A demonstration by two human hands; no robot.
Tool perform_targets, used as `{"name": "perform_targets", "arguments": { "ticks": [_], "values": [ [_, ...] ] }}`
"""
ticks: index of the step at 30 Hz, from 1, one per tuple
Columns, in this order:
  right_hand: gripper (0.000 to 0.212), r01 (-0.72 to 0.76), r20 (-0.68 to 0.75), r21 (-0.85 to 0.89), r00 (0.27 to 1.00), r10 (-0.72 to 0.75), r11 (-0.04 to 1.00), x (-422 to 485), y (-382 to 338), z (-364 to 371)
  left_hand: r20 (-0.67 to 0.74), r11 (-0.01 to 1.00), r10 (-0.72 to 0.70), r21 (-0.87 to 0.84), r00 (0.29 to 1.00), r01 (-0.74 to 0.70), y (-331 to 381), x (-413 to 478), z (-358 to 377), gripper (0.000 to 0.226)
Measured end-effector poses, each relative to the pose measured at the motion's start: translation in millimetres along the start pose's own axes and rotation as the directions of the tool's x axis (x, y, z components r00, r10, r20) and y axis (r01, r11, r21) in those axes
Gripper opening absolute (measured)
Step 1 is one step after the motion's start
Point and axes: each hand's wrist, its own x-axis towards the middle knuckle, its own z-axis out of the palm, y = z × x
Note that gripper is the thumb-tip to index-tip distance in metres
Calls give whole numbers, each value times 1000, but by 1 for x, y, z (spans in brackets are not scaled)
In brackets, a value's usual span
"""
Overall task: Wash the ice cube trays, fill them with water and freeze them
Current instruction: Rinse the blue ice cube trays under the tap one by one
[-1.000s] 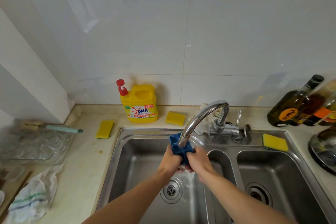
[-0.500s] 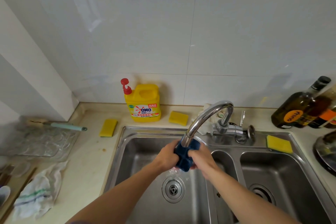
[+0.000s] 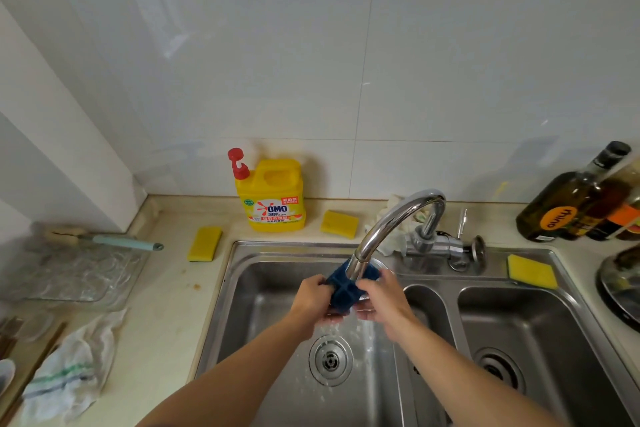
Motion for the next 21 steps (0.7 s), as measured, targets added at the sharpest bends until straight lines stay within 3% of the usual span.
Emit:
{"name": "perform_targets", "arguments": {
  "ticks": [4, 8, 11, 17, 21],
  "values": [
    [14, -51, 9, -20, 999, 51, 999, 5, -4, -17, 59, 956, 145, 249, 988, -155, 4, 6, -17, 13],
    [17, -39, 46, -172, 998, 48, 984, 4, -4, -17, 159, 914, 168, 344, 973, -214, 7, 6, -17, 15],
    [19, -7, 18, -203, 1000, 11, 979, 4, -6, -12, 64, 934, 177, 305, 982, -188, 4, 9, -11, 16],
    [15, 70, -22, -351, 996, -82, 934, 2, -9, -3, -26, 995, -65, 69, 998, 67, -3, 13, -3, 19],
    [14, 69, 25, -388, 998, -65, 919, 0, -7, 0, -78, 993, -33, 106, 996, 41, 3, 14, -6, 18]
  ]
}}
